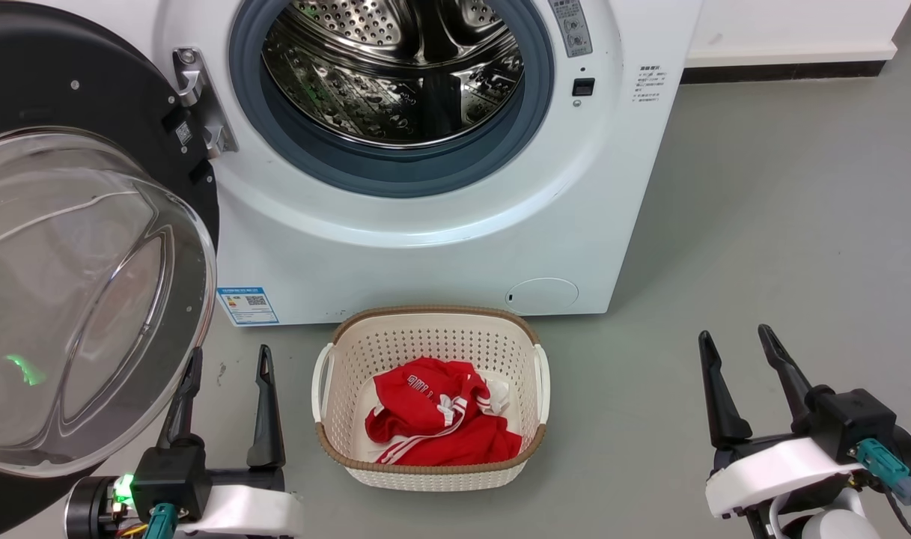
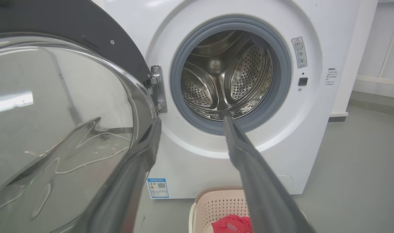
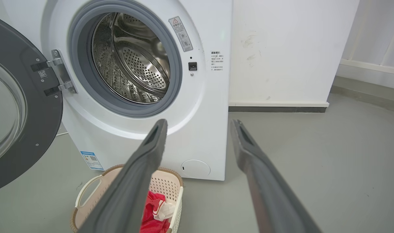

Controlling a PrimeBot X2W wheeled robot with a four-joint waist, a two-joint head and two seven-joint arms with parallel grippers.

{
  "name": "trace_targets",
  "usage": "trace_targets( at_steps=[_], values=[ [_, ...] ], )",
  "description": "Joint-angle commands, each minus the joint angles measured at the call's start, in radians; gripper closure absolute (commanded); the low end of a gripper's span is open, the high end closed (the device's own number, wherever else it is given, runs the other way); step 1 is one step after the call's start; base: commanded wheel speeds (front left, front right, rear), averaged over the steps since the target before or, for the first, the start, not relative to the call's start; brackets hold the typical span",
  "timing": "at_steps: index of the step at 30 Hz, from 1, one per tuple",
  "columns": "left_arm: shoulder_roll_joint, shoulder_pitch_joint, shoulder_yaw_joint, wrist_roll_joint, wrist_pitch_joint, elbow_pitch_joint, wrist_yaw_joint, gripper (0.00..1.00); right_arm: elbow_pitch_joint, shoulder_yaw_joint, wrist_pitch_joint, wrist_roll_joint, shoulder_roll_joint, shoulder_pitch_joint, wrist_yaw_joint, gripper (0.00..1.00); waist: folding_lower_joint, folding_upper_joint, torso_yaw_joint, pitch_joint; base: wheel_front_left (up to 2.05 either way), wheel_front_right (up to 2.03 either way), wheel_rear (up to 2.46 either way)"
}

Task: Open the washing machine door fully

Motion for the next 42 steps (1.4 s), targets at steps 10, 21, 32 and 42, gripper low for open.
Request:
trace_targets(
  at_steps=[10,21,32,42],
  values=[
    [-0.001,-0.001,0.001,-0.022,0.007,0.02,-0.008,1.0,0.022,0.003,-0.001,0.029,0.0,0.007,0.0,1.0,0.0,0.0,-0.002,0.002,0.0,0.0,0.0],
    [-0.002,-0.026,0.017,-0.263,0.065,0.057,-0.03,1.0,0.033,-0.01,0.044,0.267,-0.006,-0.003,0.0,1.0,0.0,0.0,0.003,-0.001,0.0,0.0,0.0],
    [-0.003,-0.046,0.029,-0.469,0.113,0.088,-0.05,1.0,0.043,-0.021,0.082,0.466,-0.01,-0.013,0.0,1.0,0.0,0.0,0.008,-0.005,0.0,0.0,0.0],
    [-0.003,-0.063,0.04,-0.633,0.152,0.113,-0.066,1.0,0.051,-0.031,0.113,0.625,-0.012,-0.02,0.0,1.0,0.0,0.0,0.013,-0.008,0.0,0.0,0.0]
  ],
)
